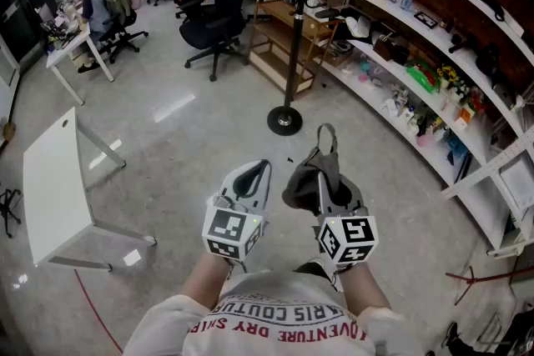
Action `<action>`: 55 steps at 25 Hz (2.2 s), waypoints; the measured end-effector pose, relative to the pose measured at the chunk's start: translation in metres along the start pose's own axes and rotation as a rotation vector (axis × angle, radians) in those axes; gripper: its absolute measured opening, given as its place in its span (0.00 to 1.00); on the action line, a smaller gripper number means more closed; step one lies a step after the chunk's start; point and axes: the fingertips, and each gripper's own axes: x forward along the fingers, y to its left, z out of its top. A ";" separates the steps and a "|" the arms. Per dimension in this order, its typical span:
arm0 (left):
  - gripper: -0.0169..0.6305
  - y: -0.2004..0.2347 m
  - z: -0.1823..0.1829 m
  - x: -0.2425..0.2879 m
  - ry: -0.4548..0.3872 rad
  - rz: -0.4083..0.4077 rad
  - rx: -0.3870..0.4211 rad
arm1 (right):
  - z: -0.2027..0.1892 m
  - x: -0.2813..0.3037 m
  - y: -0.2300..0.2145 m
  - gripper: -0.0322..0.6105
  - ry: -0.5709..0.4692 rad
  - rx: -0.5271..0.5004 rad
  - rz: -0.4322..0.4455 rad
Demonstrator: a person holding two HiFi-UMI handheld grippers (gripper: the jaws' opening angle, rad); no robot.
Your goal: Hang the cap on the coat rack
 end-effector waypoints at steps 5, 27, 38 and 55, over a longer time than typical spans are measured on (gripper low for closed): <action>0.04 0.000 -0.002 0.000 0.001 0.000 -0.005 | -0.001 0.000 0.000 0.09 -0.002 -0.001 0.002; 0.04 0.018 -0.021 0.001 0.035 0.009 -0.052 | -0.012 0.013 0.000 0.09 0.041 0.057 0.001; 0.04 0.021 -0.019 0.085 0.051 0.094 -0.049 | 0.003 0.072 -0.072 0.09 0.037 0.068 0.082; 0.04 -0.044 0.003 0.293 0.021 0.197 -0.077 | 0.038 0.145 -0.284 0.09 0.046 0.013 0.204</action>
